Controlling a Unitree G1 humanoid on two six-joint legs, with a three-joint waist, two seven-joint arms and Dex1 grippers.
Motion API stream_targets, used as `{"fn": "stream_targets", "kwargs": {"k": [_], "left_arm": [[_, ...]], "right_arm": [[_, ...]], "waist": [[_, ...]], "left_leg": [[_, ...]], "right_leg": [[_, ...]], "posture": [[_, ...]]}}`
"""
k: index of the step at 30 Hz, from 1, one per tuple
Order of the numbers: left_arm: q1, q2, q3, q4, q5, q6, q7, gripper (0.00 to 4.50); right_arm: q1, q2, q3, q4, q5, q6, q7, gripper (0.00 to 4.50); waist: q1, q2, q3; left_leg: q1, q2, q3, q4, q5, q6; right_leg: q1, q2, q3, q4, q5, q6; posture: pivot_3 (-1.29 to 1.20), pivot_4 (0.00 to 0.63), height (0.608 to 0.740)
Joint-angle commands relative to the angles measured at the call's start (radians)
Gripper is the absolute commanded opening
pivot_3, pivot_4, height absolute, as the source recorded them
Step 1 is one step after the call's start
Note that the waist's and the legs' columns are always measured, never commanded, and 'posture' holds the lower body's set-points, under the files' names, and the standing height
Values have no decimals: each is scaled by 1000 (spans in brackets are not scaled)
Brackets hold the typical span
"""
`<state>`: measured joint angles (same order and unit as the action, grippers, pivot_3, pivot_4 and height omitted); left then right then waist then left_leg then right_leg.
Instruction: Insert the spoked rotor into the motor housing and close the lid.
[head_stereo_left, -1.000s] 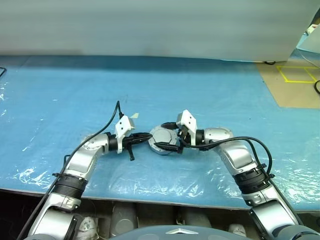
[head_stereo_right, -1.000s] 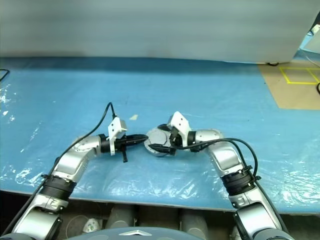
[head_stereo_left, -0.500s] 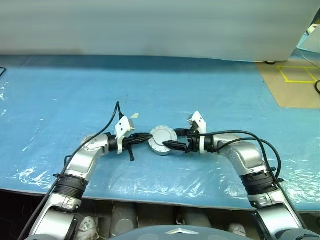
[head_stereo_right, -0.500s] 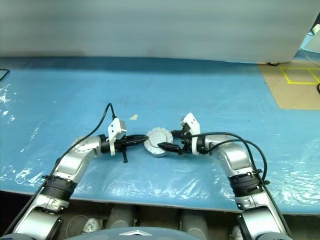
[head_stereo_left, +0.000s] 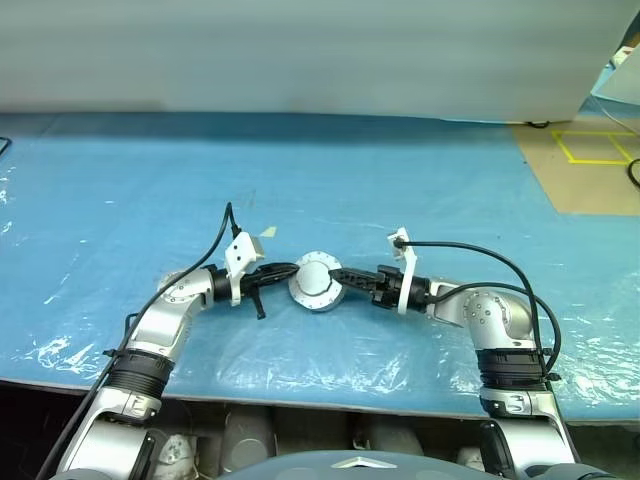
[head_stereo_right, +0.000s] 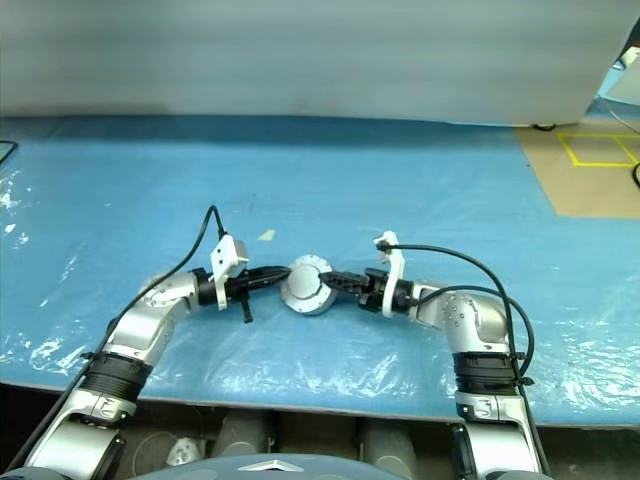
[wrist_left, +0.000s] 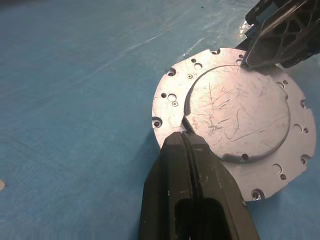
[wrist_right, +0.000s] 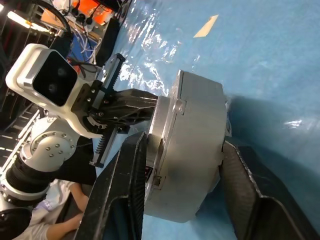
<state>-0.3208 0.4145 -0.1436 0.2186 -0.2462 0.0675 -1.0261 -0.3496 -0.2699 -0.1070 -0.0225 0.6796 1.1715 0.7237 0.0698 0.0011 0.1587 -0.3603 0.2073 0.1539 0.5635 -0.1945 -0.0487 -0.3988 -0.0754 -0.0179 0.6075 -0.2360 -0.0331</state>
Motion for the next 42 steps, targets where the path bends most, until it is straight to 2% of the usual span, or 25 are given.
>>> {"fn": "stream_targets", "kwargs": {"k": [1, 9, 17, 20, 24, 29, 32, 35, 39, 42], "left_arm": [[3, -4, -19, 22, 29, -6, 8, 0], [-11, -21, -12, 48, 40, -48, 27, 0], [-53, -64, 80, 81, -29, -48, 94, 0], [-68, -81, 123, 89, -68, -17, 117, 0], [-81, -114, 194, 71, -159, 58, 144, 0], [-53, -133, 254, 4, -284, 196, 143, 0], [-36, -132, 279, -29, -339, 268, 149, 0], [-32, -149, 299, -47, -386, 322, 166, 621], [-34, -218, 337, -100, -504, 432, 217, 1946], [-27, -232, 329, -121, -554, 536, 245, 2988]], "right_arm": [[17, -9, 43, -15, 28, 46, 4, 1352], [35, -47, 90, -39, 61, 82, 24, 1293], [27, -15, 46, -18, 78, 66, -7, 1289], [-6, 36, -45, 3, 148, 105, -33, 1276], [-46, 102, -151, 41, 208, 123, -92, 1276], [-124, 238, -392, 119, 394, 103, -242, 1276], [-144, 269, -442, 137, 429, 74, -316, 1276], [-149, 286, -465, 152, 461, 44, -364, 1273], [-166, 310, -477, 171, 472, -17, -408, 1273], [-171, 318, -473, 178, 481, -47, -419, 1273]], "waist": [[0, 0, 0], [1, 1, 0], [-2, 0, 0], [-10, 0, 0], [-7, 0, 1], [1, 0, 1], [0, 0, 1], [1, 0, 1], [1, 0, 1], [-1, 0, 1]], "left_leg": [[0, 0, 0, 0, 0, 0], [1, 0, 0, -1, 0, 0], [1, 0, 0, -1, 0, 0], [0, 0, 0, -2, 0, 0], [-11, -1, -1, -2, 1, -1], [-18, 0, -1, -3, 2, 1], [-20, -1, -1, -2, 3, 2], [-20, 0, -1, -2, 3, 2], [-20, -1, -1, -1, 1, -1], [-20, 0, -1, -2, 1, -1]], "right_leg": [[0, 0, 0, 0, 0, 0], [1, 0, 0, -1, 0, 0], [0, 0, 0, 0, 0, 0], [-3, 1, 0, 0, 0, 0], [-10, 1, 0, -1, 0, 1], [-18, 1, -3, 1, 1, 1], [-20, 0, -3, 1, 1, 1], [-20, 0, -3, 1, 1, 1], [-20, 0, -3, 1, 1, 1], [-20, 0, -3, 1, 1, 1]], "posture": [[0, 150, 740], [0, 150, 740], [0, 150, 740], [0, 150, 740], [0, 150, 740], [0, 150, 740], [0, 150, 740], [0, 150, 740], [0, 150, 740], [0, 150, 740]]}}
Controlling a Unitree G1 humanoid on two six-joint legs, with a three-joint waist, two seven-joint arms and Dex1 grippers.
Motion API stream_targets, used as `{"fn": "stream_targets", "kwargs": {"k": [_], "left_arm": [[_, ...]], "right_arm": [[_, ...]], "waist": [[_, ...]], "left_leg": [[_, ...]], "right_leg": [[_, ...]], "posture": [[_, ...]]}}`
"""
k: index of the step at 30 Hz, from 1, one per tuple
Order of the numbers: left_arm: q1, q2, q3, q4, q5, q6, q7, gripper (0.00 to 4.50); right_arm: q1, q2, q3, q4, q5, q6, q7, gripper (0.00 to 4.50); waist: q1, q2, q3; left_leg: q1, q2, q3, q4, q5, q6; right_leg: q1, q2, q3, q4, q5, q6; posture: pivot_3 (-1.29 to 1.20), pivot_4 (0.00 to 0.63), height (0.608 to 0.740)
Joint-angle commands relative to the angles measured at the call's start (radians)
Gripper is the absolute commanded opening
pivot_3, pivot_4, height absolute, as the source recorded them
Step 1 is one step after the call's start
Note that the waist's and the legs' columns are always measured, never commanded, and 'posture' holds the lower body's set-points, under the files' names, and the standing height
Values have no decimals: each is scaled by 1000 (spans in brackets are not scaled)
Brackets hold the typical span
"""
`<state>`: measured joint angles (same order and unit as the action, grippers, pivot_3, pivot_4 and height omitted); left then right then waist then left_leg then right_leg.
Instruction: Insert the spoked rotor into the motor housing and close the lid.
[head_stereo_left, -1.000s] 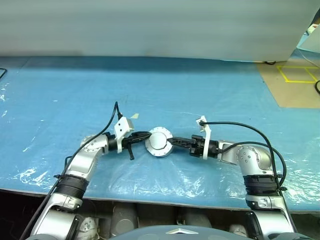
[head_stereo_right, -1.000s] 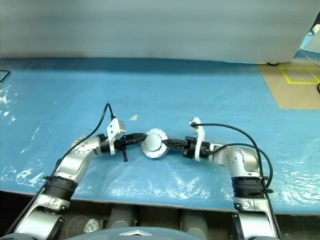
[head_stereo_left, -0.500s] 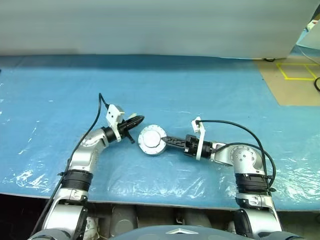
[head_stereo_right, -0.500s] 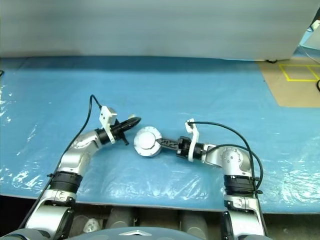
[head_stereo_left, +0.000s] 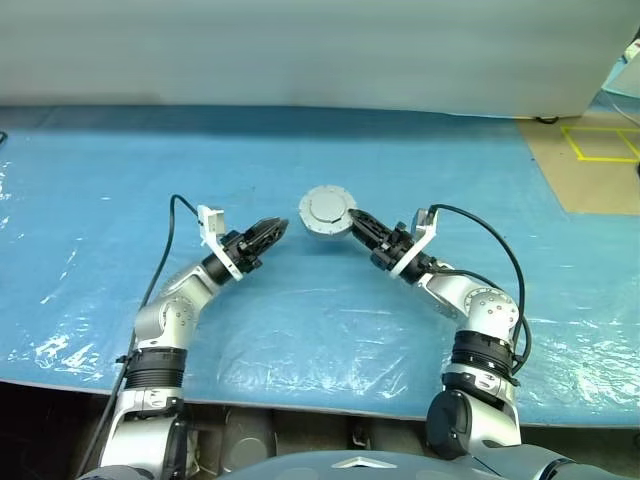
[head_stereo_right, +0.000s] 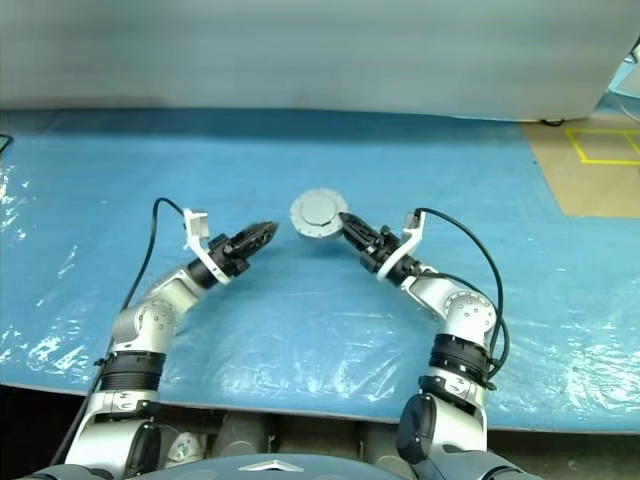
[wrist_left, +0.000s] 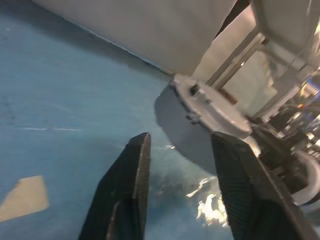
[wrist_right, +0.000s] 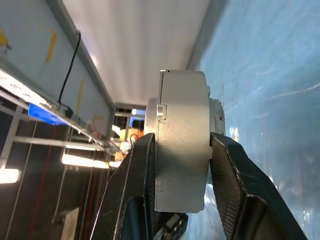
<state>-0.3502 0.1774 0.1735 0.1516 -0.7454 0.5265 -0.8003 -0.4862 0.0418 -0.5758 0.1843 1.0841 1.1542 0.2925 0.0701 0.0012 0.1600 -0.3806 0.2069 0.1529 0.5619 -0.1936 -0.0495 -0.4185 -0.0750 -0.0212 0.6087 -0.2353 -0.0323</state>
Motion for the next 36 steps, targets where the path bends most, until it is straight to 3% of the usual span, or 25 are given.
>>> {"fn": "stream_targets", "kwargs": {"k": [1, 4, 5, 15, 27, 30, 34, 36], "left_arm": [[6, 2, 0, -58, -62, 114, 32, 3358], [-9, -21, 4, -38, -71, 179, 106, 4361], [-15, -29, 13, -32, -83, 193, 117, 4453], [-75, -83, 89, -20, -240, 338, 170, 4453], [-55, -81, 64, -32, -253, 409, 154, 4453], [-82, -114, 106, 1, -278, 393, 190, 3858], [-92, -118, 113, 11, -279, 396, 184, 2720], [-94, -121, 118, 13, -294, 399, 182, 2706]], "right_arm": [[-35, 9, -3, -29, 89, -31, 12, 1273], [-31, 9, 10, -36, 117, -27, 16, 1273], [-27, 7, 17, -39, 124, -25, 19, 1273], [46, -16, 129, -83, 124, 1, 55, 1273], [71, -44, 207, -103, 130, -16, 80, 1273], [69, -49, 217, -103, 134, -20, 85, 1273], [68, -54, 221, -100, 134, -24, 94, 1273], [69, -56, 223, -99, 134, -26, 99, 1273]], "waist": [[-1, 0, 0], [-1, 0, 0], [-1, 0, 0], [1, 0, 0], [2, 0, 0], [2, 0, 0], [2, 0, 0], [2, 0, 0]], "left_leg": [[0, 0, 0, 0, 0, 0], [0, 0, 0, 0, 0, 0], [0, 0, 0, 0, 0, 0], [-1, -1, -2, 1, 0, 0], [-1, -1, -2, 2, 0, 0], [-1, -1, -3, 2, 0, 0], [-1, -1, -3, 3, 0, 0], [-1, -1, -3, 3, 0, 1]], "right_leg": [[0, 0, 0, 0, 0, 1], [0, 0, 0, 0, 2, 4], [0, 0, 0, 0, 2, 4], [0, 0, 0, 0, 3, 5], [1, 0, 0, 0, 4, 6], [1, 0, 0, 0, 4, 7], [1, 0, 0, 0, 4, 7], [1, 0, 0, 0, 4, 7]], "posture": [[0, 150, 740], [0, 150, 740], [0, 150, 740], [0, 150, 740], [0, 150, 740], [0, 150, 740], [0, 150, 740], [0, 150, 740]]}}
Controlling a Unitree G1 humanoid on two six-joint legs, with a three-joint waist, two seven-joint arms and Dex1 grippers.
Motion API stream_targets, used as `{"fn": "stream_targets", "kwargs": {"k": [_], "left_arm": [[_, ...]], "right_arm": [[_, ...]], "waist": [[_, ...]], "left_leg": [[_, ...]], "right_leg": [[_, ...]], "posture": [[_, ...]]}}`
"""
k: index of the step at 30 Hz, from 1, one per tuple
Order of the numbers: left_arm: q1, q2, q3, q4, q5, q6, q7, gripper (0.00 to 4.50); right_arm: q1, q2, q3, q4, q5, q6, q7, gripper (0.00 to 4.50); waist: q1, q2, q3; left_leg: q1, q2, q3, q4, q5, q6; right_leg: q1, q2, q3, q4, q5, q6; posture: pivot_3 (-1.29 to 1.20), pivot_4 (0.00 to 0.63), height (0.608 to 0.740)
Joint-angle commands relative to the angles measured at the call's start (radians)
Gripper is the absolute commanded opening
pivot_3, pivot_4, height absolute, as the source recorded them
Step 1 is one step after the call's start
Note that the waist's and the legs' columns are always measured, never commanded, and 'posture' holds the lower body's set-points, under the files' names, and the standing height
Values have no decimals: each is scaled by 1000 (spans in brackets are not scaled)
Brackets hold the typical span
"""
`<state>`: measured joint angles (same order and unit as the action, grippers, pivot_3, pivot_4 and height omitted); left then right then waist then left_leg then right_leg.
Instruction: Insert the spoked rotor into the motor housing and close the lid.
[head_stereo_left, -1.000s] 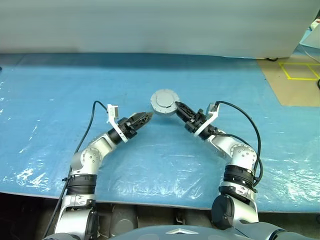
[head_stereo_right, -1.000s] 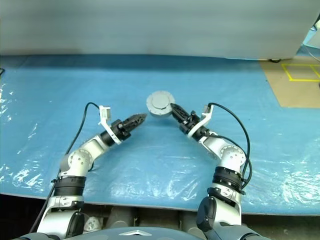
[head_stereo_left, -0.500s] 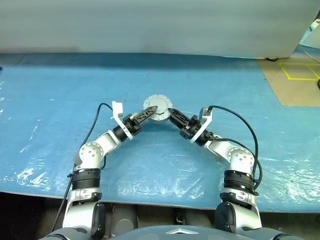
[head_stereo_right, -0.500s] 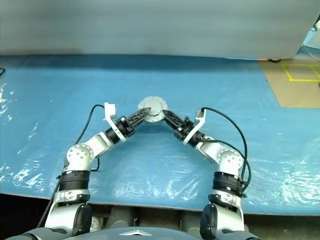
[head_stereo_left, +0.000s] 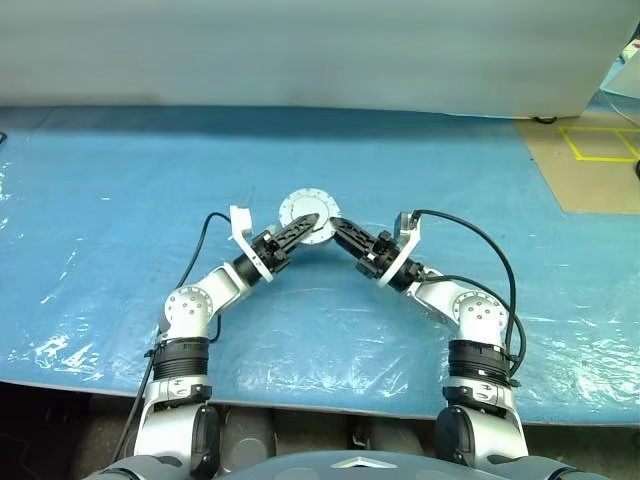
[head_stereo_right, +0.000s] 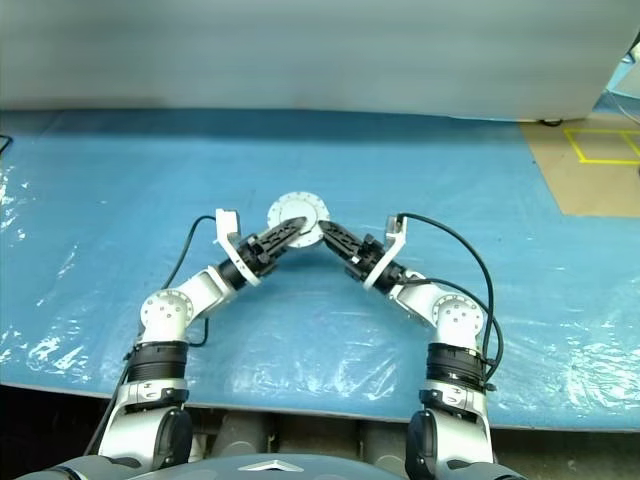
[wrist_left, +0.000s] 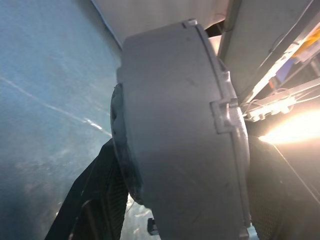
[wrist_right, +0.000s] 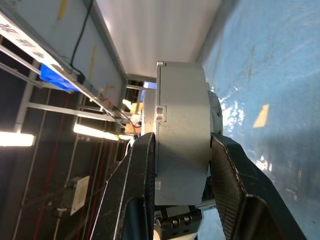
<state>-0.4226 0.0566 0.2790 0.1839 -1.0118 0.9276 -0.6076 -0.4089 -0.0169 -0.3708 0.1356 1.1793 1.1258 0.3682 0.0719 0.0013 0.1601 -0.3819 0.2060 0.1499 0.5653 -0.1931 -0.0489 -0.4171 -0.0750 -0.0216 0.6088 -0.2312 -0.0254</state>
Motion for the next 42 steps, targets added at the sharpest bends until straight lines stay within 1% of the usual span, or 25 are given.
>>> {"fn": "stream_targets", "kwargs": {"k": [1, 7, 9, 11, 13, 18, 23, 26, 28, 31, 33, 35, 39, 42], "left_arm": [[-22, -1, 14, -20, -33, 0, -9, 2705], [-19, -17, 18, -22, -51, 6, 13, 2650], [-20, -40, 29, -19, -57, -4, 48, 2630], [-21, -59, 47, -21, -82, -2, 64, 2624], [-22, -75, 65, -30, -111, 3, 72, 2624], [-40, -107, 118, -22, -164, -17, 128, 2624], [-82, -136, 194, 10, -172, -148, 175, 2624], [-116, -134, 215, 61, -53, -349, 187, 2624], [-145, -122, 236, 116, 1, -473, 185, 2624], [-189, -86, 258, 213, 82, -628, 188, 2624], [-216, -64, 284, 282, 110, -704, 202, 2624], [-232, -41, 295, 343, 139, -754, 210, 2624], [-246, -25, 326, 415, 149, -818, 237, 2624], [-243, -16, 337, 455, 155, -835, 252, 2624]], "right_arm": [[-8, 1, 19, -50, 39, 2, 28, 1273], [-14, 0, 22, -43, 43, 2, 40, 1273], [-13, -4, 31, -54, 36, -7, 61, 1273], [-20, 2, 25, -56, 27, -35, 54, 1920], [-31, 0, 13, -61, 41, -57, 69, 2471], [-65, -4, -20, -49, 95, -77, 71, 4124], [-81, -15, -48, -28, 116, -109, 53, 4124], [-78, -23, -42, -20, 103, -124, 49, 4124], [-78, -19, -44, -13, 114, -127, 44, 4124], [-78, -14, -34, -25, 130, -122, 48, 4124], [-77, -13, -25, -33, 129, -121, 51, 4124], [-76, -13, -21, -34, 129, -124, 50, 4124], [-73, -18, -16, -35, 125, -129, 54, 4124], [-70, -21, -13, -35, 118, -133, 56, 4124]], "waist": [[0, 0, 0], [1, 0, 0], [1, 0, 0], [2, 0, 0], [-1, 0, 0], [0, 0, 0], [3, 0, 0], [2, 0, 0], [-1, 0, 0], [-1, -1, 1], [1, -2, 1], [2, -2, 1], [6, -3, 1], [9, -3, 2]], "left_leg": [[0, 0, 0, 0, 0, 0], [0, 0, 0, 0, 1, 1], [0, 0, 0, 0, 1, 2], [-1, 0, 0, 1, 1, 2], [0, 0, 0, 1, 1, 2], [-1, 0, 0, 1, 2, 3], [-1, 0, -1, 2, 2, 3], [-1, 0, -1, 2, 2, 3], [-1, 0, -1, 2, 2, 3], [-2, 0, -1, 2, 2, 3], [-2, 0, -2, 2, 2, 3], [-2, 0, -2, 3, 2, 3], [-3, 0, -2, 3, 2, 3], [-3, 0, -3, 4, 2, 3]], "right_leg": [[0, 0, 0, 0, 0, 0], [0, 0, 0, 0, 0, 0], [0, 0, 0, 0, 0, 0], [0, 0, 0, 0, 0, 0], [0, 0, 0, 0, 0, 0], [0, 0, 0, 0, 0, 0], [0, 0, 0, 0, 0, 0], [0, 0, 0, 0, 1, 1], [0, 0, 0, 0, 1, 1], [0, 0, -1, 0, 1, 1], [0, 0, -1, 0, 1, 1], [0, 0, -1, 0, 1, 2], [0, 0, -2, 0, 1, 2], [0, 0, -2, 0, 1, 2]], "posture": [[0, 150, 740], [0, 150, 740], [0, 150, 740], [0, 150, 740], [0, 150, 740], [0, 150, 740], [0, 150, 740], [0, 150, 740], [0, 150, 740], [0, 150, 740], [0, 150, 740], [0, 150, 740], [0, 150, 740], [0, 150, 740]]}}
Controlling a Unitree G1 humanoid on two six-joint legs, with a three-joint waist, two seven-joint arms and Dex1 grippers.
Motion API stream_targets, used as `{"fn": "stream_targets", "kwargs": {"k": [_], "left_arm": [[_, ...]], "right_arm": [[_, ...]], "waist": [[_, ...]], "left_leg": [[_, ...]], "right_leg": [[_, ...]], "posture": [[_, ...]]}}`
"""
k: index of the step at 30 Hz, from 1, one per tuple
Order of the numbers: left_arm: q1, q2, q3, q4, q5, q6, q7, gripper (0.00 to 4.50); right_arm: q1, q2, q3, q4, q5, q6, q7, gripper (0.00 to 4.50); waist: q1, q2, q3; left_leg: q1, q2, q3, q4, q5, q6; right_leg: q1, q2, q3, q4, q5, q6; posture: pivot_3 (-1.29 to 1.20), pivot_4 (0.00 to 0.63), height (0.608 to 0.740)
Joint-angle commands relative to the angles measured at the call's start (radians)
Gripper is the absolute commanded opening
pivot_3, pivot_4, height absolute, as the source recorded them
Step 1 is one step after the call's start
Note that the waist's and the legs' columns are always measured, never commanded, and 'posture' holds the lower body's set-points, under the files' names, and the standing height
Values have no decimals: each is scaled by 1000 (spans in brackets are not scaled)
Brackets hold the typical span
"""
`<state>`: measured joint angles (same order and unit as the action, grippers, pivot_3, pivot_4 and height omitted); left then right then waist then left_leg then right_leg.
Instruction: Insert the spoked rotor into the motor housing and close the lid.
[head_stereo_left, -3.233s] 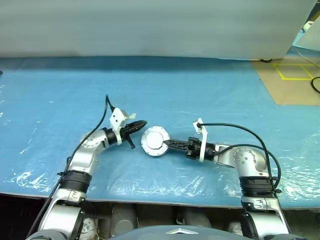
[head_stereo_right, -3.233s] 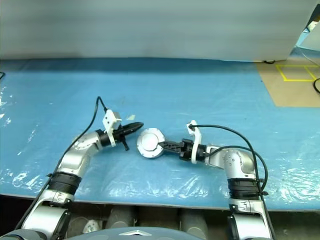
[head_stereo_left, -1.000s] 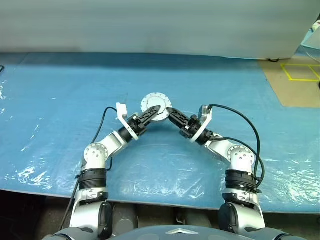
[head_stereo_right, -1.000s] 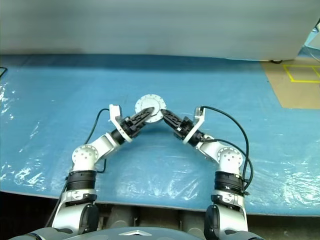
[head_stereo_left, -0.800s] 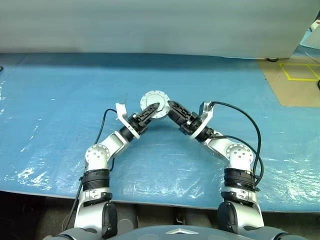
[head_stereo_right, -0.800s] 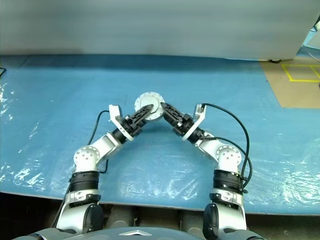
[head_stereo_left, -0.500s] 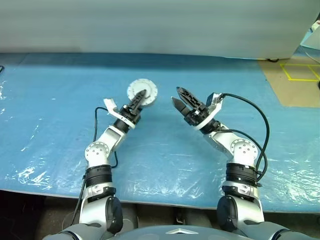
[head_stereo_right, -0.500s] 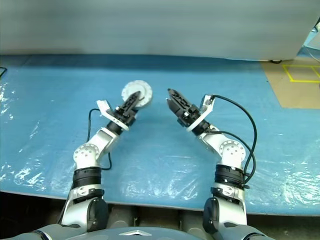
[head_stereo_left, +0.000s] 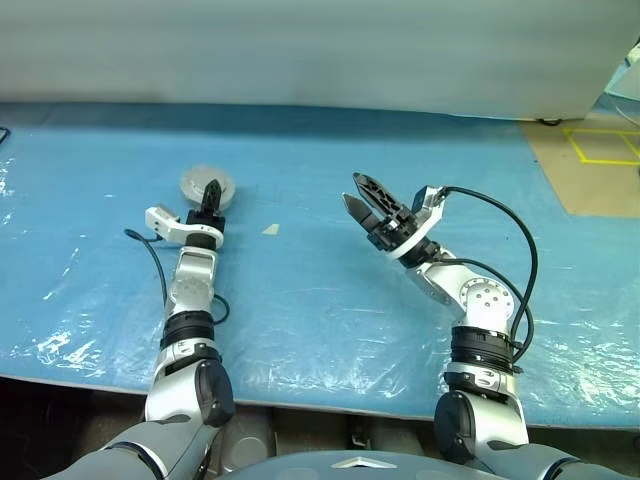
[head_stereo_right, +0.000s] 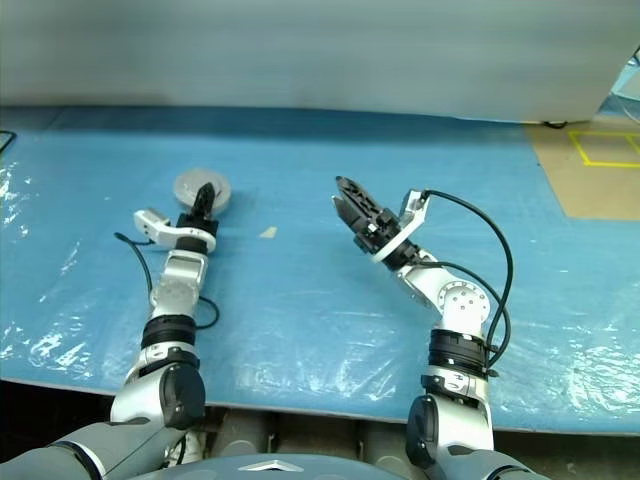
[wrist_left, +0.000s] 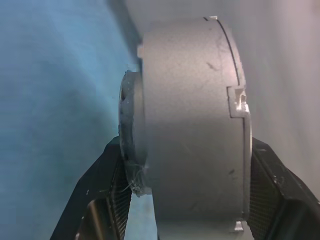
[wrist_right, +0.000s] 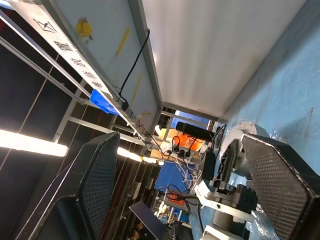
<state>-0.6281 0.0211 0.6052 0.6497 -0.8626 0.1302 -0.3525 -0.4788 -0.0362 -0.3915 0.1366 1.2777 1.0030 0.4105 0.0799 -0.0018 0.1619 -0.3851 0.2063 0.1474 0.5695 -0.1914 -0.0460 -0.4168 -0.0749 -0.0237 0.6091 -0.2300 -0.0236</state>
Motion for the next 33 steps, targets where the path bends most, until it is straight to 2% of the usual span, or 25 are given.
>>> {"fn": "stream_targets", "kwargs": {"k": [1, 9, 13, 15, 18, 22, 26, 29, 33], "left_arm": [[-36, 18, 15, -5, 3, -39, 5, 2624], [-10, 8, 11, 2, 51, -96, 71, 2624], [-20, 20, 45, 37, 82, -191, 156, 3796], [-27, 40, 57, 62, 133, -307, 211, 4452], [-24, 73, 29, 86, 223, -425, 250, 4483], [-11, 104, -25, 65, 311, -496, 245, 4483], [46, 138, -167, -68, 379, -511, 27, 4483], [118, 162, -261, -197, 349, -440, -161, 4483], [247, 243, -390, -361, 323, -300, -401, 4483]], "right_arm": [[1, -3, 10, -36, 16, -12, 16, 4124], [10, -9, 31, -34, 1, -27, 20, 4124], [10, -13, 34, -24, -16, -40, 20, 4153], [11, -17, 38, -23, -22, -41, 23, 4153], [22, -29, 67, -37, -72, -65, 38, 4153], [36, -72, 200, -64, -299, -204, 97, 4153], [40, -95, 294, -79, -502, -393, 137, 4153], [57, -122, 346, -95, -616, -506, 181, 4153], [122, -197, 423, -163, -729, -600, 265, 4153]], "waist": [[1, -1, 0], [2, -1, 0], [-3, -1, 0], [-10, -1, 0], [-12, -1, 0], [-4, -1, 0], [9, -1, 0], [16, -1, 0], [12, -1, 0]], "left_leg": [[0, 0, 0, 0, 0, 0], [1, 0, 0, 2, 0, 0], [5, 0, 0, 2, 0, -1], [8, 1, 0, 2, -2, -4], [12, 1, 0, 1, -2, -4], [10, 0, -1, 1, -2, -4], [9, 0, -1, 1, -2, -4], [8, 0, -1, 1, -2, -4], [9, 0, 0, 0, -2, -4]], "right_leg": [[0, 0, 0, 0, 0, 0], [0, 0, 1, 3, 0, 0], [4, 0, 1, 4, 0, 0], [7, 0, 1, 4, 0, 0], [12, 0, 1, -1, 0, 0], [11, 0, 0, -2, 1, 1], [11, -1, 0, -2, 1, 2], [10, -1, 0, -2, 1, 2], [10, -1, 1, -2, 1, 2]], "posture": [[0, 150, 740], [0, 150, 740], [0, 150, 740], [0, 150, 740], [0, 150, 740], [0, 150, 740], [0, 150, 740], [0, 150, 740], [0, 150, 740]]}}
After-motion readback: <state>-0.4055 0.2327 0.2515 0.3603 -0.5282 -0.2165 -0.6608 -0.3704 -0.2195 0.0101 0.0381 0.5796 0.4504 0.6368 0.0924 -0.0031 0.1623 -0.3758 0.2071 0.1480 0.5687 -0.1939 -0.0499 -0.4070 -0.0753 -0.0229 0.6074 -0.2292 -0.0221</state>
